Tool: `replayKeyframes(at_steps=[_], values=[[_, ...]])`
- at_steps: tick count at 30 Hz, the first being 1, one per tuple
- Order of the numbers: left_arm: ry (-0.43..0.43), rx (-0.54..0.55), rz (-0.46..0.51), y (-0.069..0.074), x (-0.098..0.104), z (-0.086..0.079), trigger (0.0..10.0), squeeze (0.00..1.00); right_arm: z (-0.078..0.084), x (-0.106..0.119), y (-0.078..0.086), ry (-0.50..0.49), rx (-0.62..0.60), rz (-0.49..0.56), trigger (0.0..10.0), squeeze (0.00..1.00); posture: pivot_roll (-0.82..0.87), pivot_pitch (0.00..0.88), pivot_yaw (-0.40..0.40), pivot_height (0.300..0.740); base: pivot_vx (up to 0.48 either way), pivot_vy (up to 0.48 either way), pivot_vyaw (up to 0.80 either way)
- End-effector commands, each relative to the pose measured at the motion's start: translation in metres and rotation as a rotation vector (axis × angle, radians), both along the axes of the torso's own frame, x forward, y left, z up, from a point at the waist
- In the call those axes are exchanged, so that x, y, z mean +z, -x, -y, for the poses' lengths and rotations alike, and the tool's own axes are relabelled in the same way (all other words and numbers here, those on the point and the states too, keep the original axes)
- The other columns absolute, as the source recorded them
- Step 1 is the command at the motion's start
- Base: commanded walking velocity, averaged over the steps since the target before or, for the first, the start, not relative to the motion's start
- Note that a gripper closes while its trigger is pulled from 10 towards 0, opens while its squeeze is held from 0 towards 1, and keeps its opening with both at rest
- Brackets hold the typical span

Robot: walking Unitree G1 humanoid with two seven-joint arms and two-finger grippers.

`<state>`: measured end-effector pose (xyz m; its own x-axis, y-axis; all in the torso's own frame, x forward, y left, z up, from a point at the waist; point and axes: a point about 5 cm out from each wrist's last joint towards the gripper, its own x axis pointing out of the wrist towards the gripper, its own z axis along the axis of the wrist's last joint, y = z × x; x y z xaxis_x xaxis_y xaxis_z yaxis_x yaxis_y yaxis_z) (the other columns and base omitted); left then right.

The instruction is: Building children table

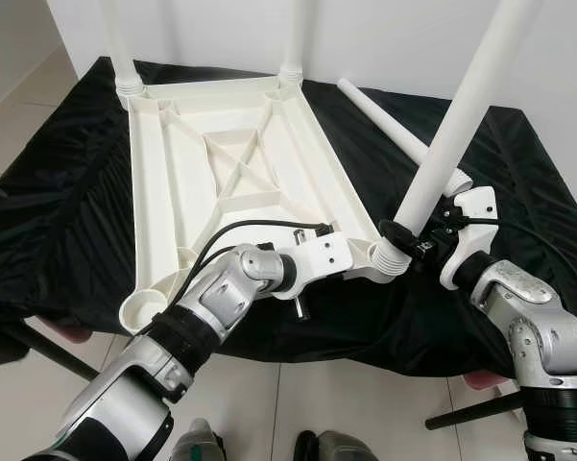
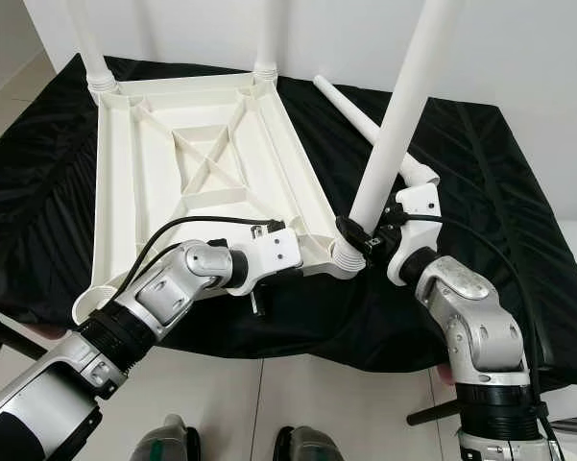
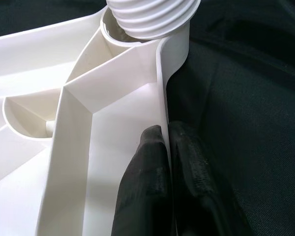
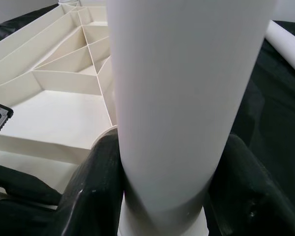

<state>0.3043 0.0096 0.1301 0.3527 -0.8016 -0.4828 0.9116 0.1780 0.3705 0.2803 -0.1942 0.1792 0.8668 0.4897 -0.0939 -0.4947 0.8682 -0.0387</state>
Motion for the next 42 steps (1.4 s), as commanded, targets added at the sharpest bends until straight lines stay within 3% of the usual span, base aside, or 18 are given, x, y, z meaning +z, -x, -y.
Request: replayKeyframes(at_steps=[1,10,18,27,42], values=[[-0.070,0.074,-0.008,-0.005,-0.014,-0.014,10.0,0.00,-0.001,-0.008,0.000,-0.021,-0.021,-0.014,10.0,0.00,0.00,0.064,-0.055,0.740,0.000,0.000,0.00],[-0.063,0.080,-0.006,-0.007,-0.012,-0.015,10.0,0.00,-0.007,-0.020,-0.008,-0.069,-0.079,-0.019,10.0,0.00,0.00,0.073,-0.052,0.740,0.000,0.000,0.00],[-0.058,0.077,0.000,-0.007,-0.010,-0.013,10.0,0.00,-0.009,-0.026,-0.011,-0.052,-0.083,-0.032,10.0,0.00,0.01,0.075,-0.053,0.740,0.000,0.000,0.00],[-0.057,0.078,0.002,-0.008,-0.009,-0.014,10.0,0.00,-0.014,-0.028,-0.012,0.003,-0.013,-0.003,10.0,0.00,0.00,0.074,-0.051,0.740,0.000,0.000,0.00],[-0.051,0.075,0.006,-0.008,-0.006,-0.013,10.0,0.00,-0.014,-0.044,-0.010,-0.011,0.036,0.000,10.0,0.00,0.01,0.078,-0.050,0.740,0.000,0.000,0.00]])
